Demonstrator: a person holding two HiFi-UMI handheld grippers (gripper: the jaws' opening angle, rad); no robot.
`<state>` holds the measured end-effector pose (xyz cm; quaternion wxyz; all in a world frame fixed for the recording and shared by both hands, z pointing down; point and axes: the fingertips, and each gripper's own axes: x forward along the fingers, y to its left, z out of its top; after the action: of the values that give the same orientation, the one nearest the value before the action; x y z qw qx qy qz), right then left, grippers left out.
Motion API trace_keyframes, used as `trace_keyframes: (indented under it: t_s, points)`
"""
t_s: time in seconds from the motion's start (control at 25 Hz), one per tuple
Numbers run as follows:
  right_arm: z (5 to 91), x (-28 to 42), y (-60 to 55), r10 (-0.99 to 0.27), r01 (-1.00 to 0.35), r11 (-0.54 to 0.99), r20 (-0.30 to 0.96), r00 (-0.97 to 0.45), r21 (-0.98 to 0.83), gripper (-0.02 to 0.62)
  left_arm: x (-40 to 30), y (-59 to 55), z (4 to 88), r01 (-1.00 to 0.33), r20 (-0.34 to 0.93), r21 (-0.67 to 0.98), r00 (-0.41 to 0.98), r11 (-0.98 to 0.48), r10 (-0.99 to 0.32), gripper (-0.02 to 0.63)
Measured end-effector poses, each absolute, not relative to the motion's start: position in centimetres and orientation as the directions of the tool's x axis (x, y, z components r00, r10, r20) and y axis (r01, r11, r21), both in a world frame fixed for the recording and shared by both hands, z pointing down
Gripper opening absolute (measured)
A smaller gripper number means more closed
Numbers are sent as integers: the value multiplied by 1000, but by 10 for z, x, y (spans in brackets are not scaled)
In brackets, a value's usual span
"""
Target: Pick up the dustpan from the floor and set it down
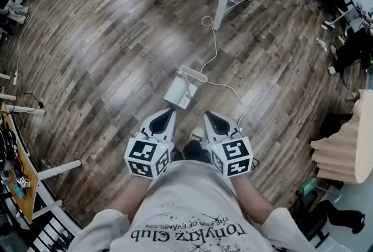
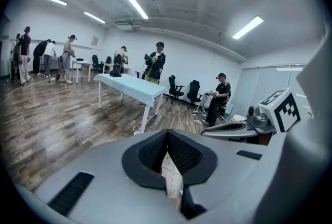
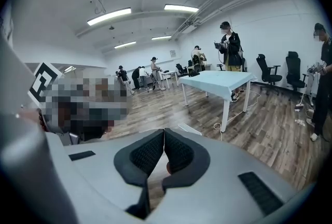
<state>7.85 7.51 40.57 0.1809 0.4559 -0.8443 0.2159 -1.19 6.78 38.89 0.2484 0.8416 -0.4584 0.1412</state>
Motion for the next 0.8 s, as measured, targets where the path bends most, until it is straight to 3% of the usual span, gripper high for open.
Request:
trace_keyframes:
  t_s: [0.28,0.8]
  points:
    - [415,79,48,-693,-863,460,524,-495,-208,26,-26,41,399,-854,496,293,521,-431,-695,23]
    - [422,64,12,-738,-904,407,537,-408,-126,26,-32,-6,413,-790,497,300,608,-534,-619,23]
